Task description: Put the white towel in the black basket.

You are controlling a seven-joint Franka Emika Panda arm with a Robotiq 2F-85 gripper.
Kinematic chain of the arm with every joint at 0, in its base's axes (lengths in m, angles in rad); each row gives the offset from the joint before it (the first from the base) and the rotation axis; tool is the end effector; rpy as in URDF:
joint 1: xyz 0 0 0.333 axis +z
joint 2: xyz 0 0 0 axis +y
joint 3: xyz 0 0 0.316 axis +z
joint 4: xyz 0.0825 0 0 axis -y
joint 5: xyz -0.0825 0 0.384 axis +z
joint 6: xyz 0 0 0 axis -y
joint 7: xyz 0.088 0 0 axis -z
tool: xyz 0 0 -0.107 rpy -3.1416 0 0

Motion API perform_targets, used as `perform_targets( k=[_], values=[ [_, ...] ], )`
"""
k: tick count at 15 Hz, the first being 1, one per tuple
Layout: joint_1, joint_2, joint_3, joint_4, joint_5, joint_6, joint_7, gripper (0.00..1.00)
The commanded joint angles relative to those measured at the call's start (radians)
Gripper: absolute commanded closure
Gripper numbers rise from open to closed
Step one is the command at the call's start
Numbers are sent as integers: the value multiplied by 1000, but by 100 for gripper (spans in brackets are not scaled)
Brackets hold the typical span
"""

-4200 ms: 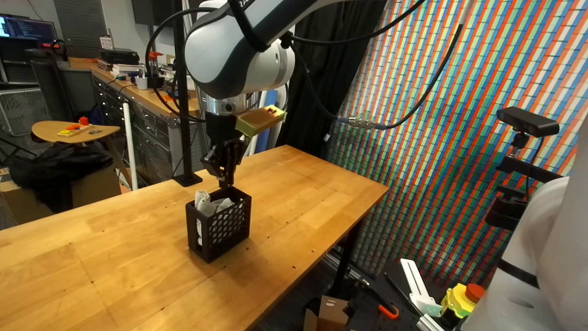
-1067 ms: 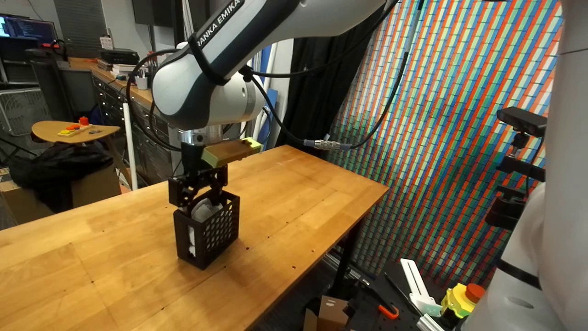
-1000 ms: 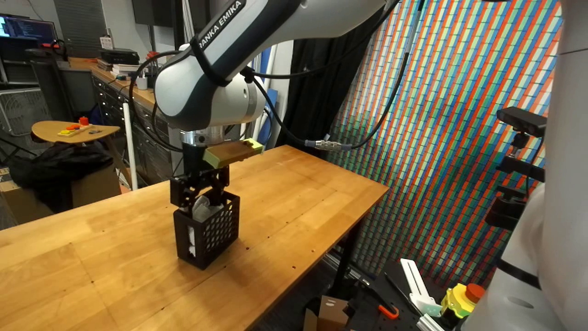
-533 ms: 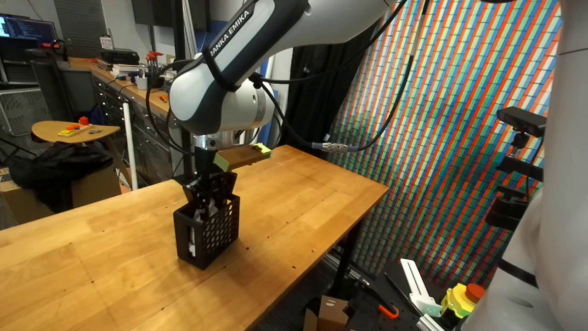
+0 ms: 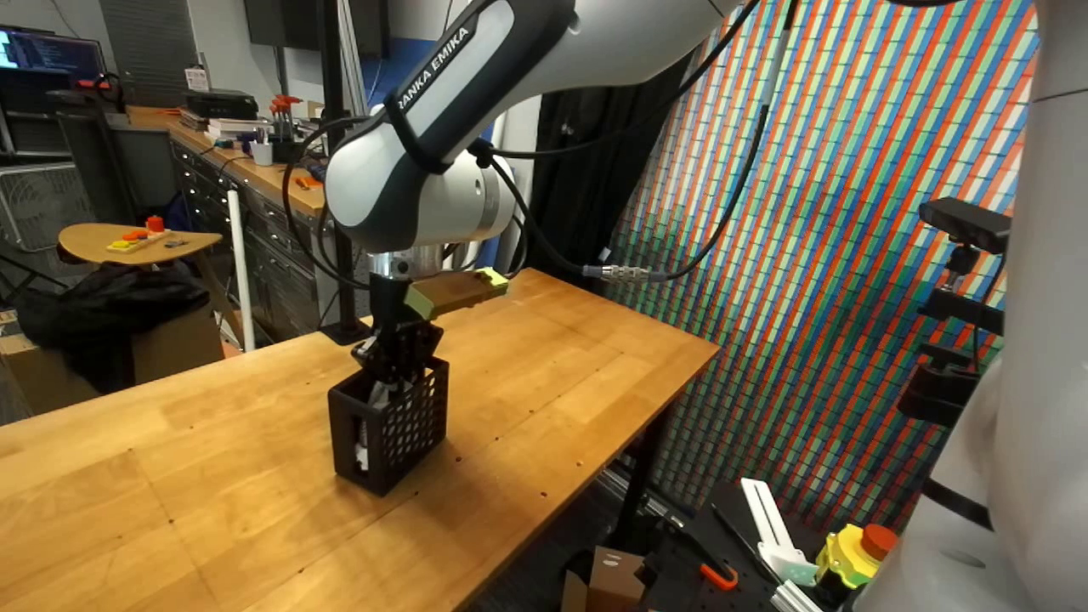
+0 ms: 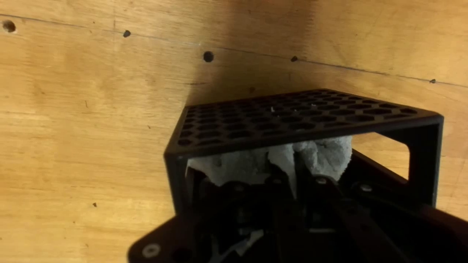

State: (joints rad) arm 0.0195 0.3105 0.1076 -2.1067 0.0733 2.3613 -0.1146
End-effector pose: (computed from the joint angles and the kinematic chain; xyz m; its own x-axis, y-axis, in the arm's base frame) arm 0.5687 0.0729 0.2651 0.9816 0.1848 -0.0475 0.1802 -0.9798 -0.0873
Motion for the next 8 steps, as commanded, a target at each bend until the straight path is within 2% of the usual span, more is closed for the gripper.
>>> perform_targets(
  k=[1, 8],
  values=[
    [-5, -18, -2, -26, 21, 19, -36, 59],
    [2, -57, -9, -47, -3, 8, -22, 6]
  ],
)
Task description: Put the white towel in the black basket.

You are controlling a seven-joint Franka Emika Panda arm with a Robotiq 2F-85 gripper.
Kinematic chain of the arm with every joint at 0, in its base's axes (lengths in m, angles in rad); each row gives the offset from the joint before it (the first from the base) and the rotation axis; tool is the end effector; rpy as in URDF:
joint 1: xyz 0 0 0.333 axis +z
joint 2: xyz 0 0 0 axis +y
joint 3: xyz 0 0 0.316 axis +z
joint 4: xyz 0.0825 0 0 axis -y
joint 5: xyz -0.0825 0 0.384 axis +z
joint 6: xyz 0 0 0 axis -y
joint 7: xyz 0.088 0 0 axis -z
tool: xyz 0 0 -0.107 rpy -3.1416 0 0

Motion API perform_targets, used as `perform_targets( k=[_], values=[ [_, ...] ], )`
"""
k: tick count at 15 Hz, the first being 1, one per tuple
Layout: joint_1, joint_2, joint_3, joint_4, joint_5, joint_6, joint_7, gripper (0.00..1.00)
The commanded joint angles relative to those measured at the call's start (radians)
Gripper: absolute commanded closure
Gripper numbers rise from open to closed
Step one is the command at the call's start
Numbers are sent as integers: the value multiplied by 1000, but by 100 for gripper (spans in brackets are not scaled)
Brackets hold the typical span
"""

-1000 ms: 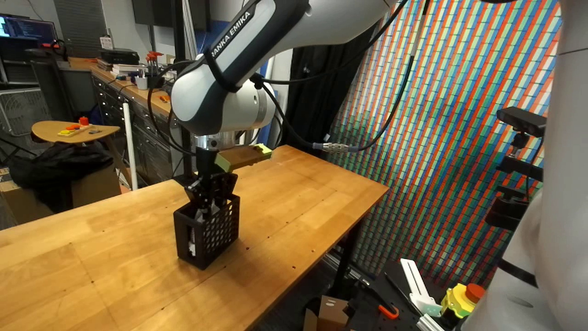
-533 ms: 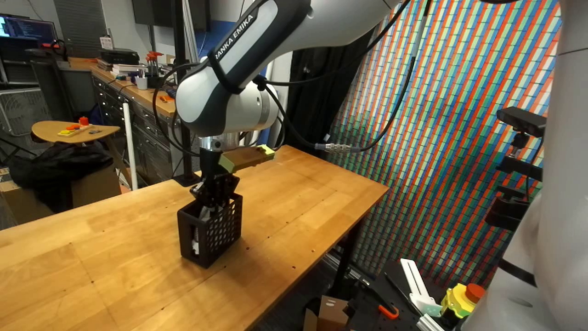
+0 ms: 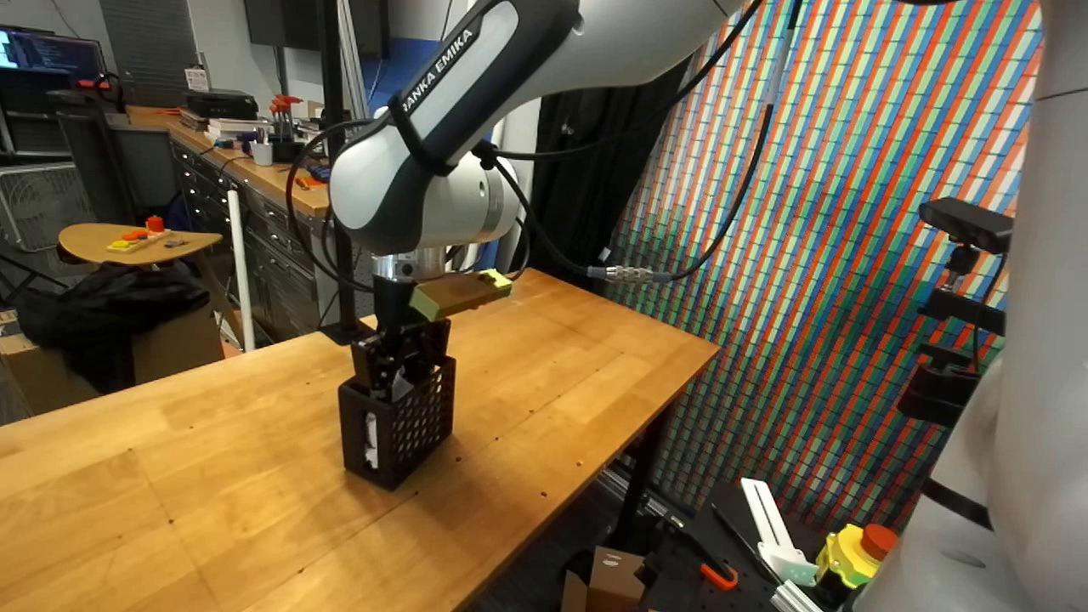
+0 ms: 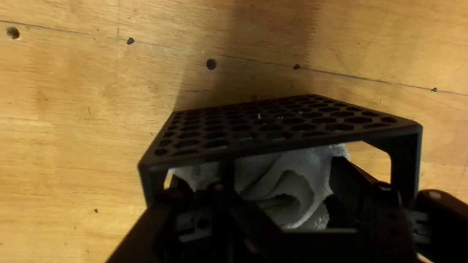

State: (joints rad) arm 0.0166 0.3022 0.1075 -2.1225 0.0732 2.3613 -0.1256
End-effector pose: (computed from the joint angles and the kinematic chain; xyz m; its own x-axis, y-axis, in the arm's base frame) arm 0.5641 0.0708 0.2635 0.9797 0.1931 -0.0541 0.1880 -0.9783 -0.0874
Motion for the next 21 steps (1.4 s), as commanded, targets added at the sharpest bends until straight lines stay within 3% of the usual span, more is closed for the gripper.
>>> perform_targets(
  k=[1, 12, 13, 14, 21],
  values=[
    [8, -57, -10, -33, -9, 4, -9, 2],
    [41, -179, -12, -36, -97, -47, 14, 0],
    [43, -192, -13, -35, -109, -53, 17, 25],
    [44, -202, -12, -35, -121, -55, 18, 26],
    [53, -205, -5, -35, -133, -49, 10, 80]
  ],
)
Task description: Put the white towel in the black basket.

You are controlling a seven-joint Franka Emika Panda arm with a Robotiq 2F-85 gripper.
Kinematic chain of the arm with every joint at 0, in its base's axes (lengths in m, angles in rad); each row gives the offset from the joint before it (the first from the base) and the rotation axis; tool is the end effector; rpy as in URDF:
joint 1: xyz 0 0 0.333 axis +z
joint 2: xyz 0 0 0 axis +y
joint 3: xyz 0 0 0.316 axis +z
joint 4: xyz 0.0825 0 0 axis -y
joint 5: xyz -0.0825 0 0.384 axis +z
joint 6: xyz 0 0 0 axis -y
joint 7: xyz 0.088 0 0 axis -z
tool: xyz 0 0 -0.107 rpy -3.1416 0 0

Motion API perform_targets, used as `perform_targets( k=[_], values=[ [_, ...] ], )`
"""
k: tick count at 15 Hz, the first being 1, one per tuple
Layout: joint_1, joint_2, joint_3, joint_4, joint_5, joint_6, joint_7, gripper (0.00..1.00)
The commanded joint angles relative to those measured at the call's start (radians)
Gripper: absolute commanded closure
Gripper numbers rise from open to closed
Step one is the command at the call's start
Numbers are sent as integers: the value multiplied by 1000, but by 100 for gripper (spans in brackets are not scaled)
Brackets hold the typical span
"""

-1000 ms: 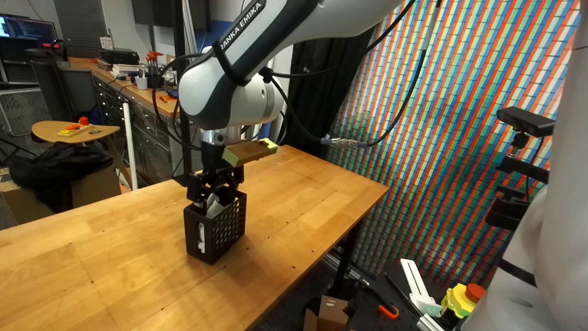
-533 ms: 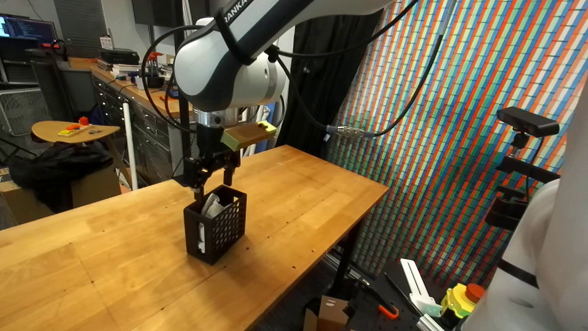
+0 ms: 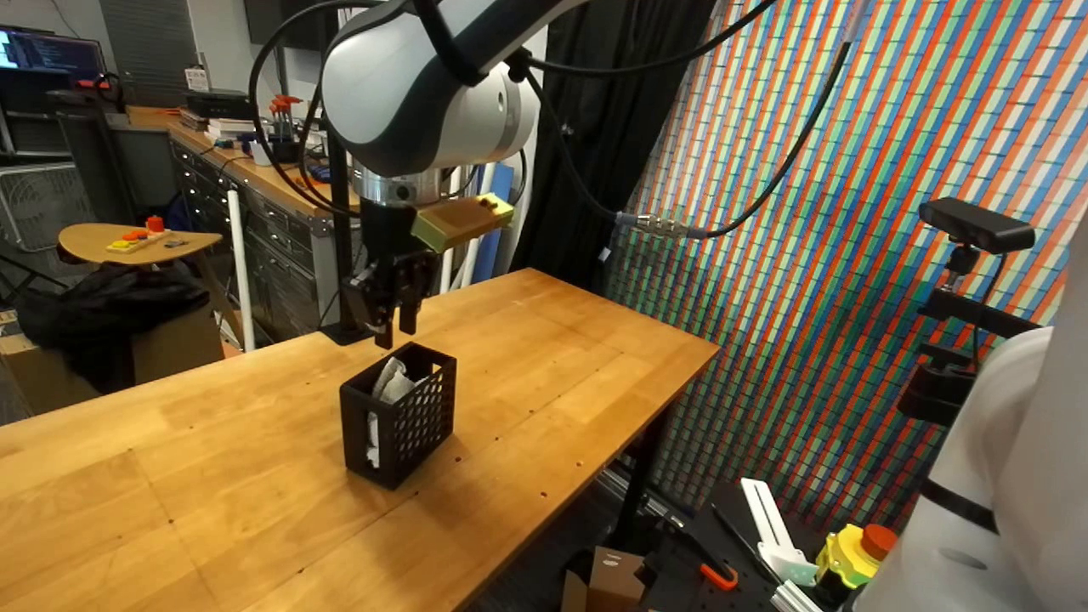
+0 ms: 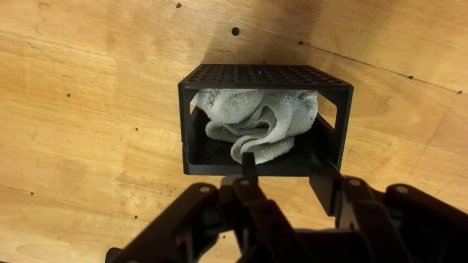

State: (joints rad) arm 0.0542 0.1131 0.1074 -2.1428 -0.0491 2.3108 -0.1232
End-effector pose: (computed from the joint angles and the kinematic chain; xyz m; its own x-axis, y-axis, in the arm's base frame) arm 0.5539 0.0886 0.3569 0.9490 0.3110 0.0517 0.3097 -0.9503 0.0325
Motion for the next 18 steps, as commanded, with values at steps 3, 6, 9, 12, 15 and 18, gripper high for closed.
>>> perform_targets(
  k=[3, 6, 9, 12, 15, 18],
  values=[
    [18, -4, -5, -27, -6, 12, 2, 100],
    [15, 14, -8, -29, -2, 26, -3, 100],
    [15, 36, -11, -10, -6, 48, -2, 100],
    [13, 55, -15, 1, -15, 80, -6, 100],
    [9, 72, -24, -3, -23, 99, -9, 100],
    [6, 97, -29, -9, -19, 105, -17, 100]
  ],
)
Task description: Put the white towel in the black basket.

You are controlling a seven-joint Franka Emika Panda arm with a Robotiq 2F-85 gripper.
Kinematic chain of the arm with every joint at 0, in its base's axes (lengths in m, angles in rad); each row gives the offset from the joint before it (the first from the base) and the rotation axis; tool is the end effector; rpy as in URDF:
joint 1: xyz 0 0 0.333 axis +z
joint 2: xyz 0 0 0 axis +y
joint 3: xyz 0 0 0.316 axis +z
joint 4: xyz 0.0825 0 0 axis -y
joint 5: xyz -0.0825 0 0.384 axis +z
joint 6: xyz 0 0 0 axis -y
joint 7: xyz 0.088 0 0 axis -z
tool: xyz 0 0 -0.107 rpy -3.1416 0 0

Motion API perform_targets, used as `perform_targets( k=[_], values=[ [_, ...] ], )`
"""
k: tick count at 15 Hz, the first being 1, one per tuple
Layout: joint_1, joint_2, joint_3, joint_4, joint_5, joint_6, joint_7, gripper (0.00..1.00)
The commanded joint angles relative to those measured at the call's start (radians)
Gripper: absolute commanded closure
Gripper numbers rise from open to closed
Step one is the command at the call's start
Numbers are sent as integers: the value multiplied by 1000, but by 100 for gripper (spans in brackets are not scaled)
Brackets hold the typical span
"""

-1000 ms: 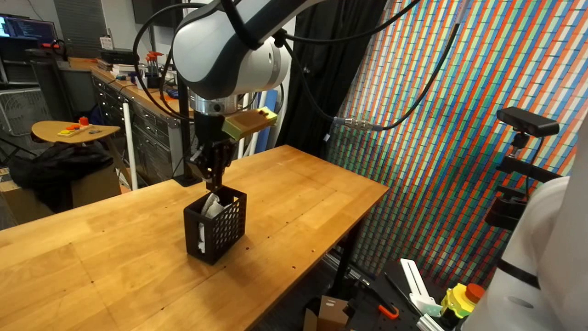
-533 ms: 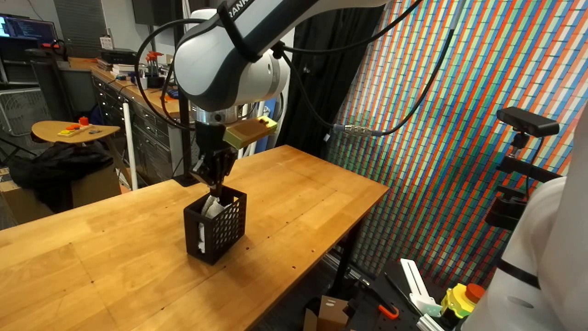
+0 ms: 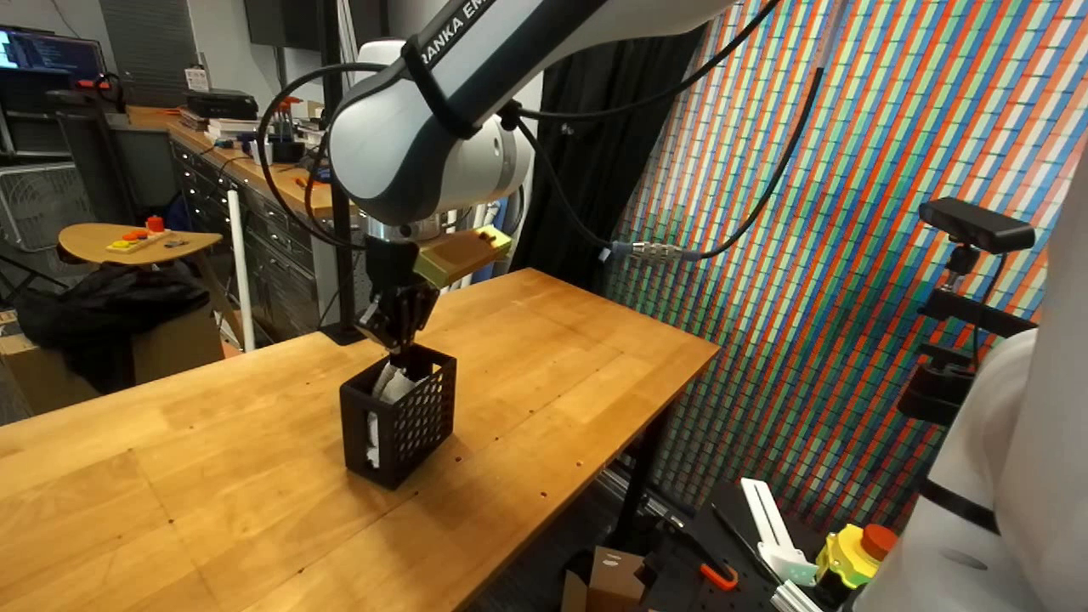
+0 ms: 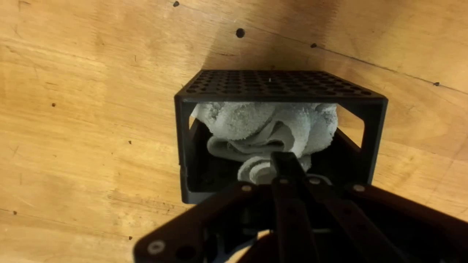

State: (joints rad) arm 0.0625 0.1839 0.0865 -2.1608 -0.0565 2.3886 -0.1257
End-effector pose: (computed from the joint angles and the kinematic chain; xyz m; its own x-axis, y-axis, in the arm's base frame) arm 0.5577 0.0826 0.3165 0.9503 0.3085 0.0409 0.3074 -0.9511 0.0300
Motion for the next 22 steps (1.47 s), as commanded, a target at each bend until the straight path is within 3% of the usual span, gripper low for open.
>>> perform_targets(
  k=[1, 16, 22],
  values=[
    [-3, 33, -9, 8, -8, 28, -16, 100],
    [-43, 266, 13, 91, 74, 58, -82, 100],
    [-45, 240, 16, 76, 101, 35, -89, 100]
  ],
)
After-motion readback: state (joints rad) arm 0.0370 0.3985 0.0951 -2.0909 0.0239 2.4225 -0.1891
